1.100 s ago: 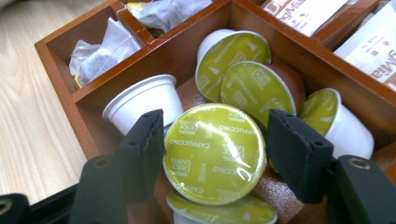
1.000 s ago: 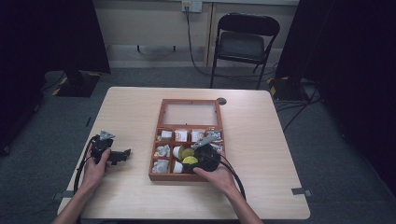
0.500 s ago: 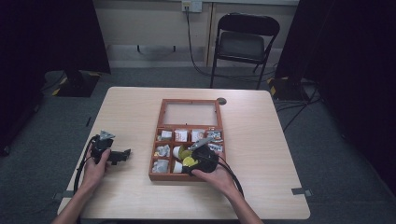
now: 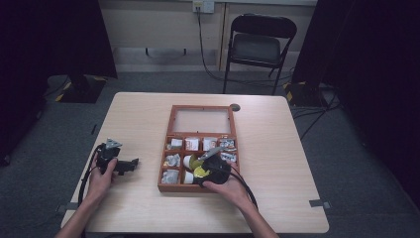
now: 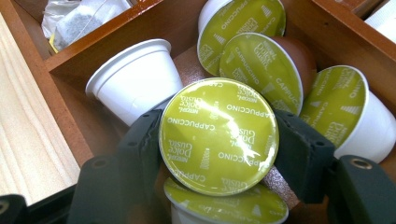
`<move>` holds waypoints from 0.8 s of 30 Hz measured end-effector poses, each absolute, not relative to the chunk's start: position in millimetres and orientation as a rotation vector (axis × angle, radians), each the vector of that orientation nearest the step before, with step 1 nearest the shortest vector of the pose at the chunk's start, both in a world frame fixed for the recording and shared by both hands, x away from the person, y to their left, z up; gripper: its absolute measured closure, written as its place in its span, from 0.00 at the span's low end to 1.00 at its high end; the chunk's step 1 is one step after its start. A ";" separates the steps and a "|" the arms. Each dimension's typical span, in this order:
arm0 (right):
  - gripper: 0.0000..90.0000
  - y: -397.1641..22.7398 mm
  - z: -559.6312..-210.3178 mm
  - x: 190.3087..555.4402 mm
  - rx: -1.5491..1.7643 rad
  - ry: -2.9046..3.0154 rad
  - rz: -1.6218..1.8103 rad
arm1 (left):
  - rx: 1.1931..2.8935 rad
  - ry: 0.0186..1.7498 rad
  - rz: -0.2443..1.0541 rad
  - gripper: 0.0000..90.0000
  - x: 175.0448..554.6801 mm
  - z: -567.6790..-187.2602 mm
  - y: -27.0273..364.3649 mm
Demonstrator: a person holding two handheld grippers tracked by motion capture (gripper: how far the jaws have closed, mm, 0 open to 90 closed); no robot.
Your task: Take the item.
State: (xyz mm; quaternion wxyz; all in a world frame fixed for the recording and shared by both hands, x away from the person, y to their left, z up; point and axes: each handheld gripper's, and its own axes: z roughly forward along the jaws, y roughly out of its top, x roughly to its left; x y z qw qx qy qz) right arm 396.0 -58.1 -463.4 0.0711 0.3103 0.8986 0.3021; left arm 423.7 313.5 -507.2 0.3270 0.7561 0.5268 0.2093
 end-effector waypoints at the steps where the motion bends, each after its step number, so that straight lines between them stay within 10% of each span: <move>1: 0.41 -58.1 -463.4 396.1 0.933 2.702 0.907 | 1.980 1.380 0.548 0.00 423.7 -507.2 313.5; 24: 0.42 -63.0 -459.1 397.1 0.965 2.670 0.990 | 1.983 1.380 0.546 0.00 423.7 -507.0 313.6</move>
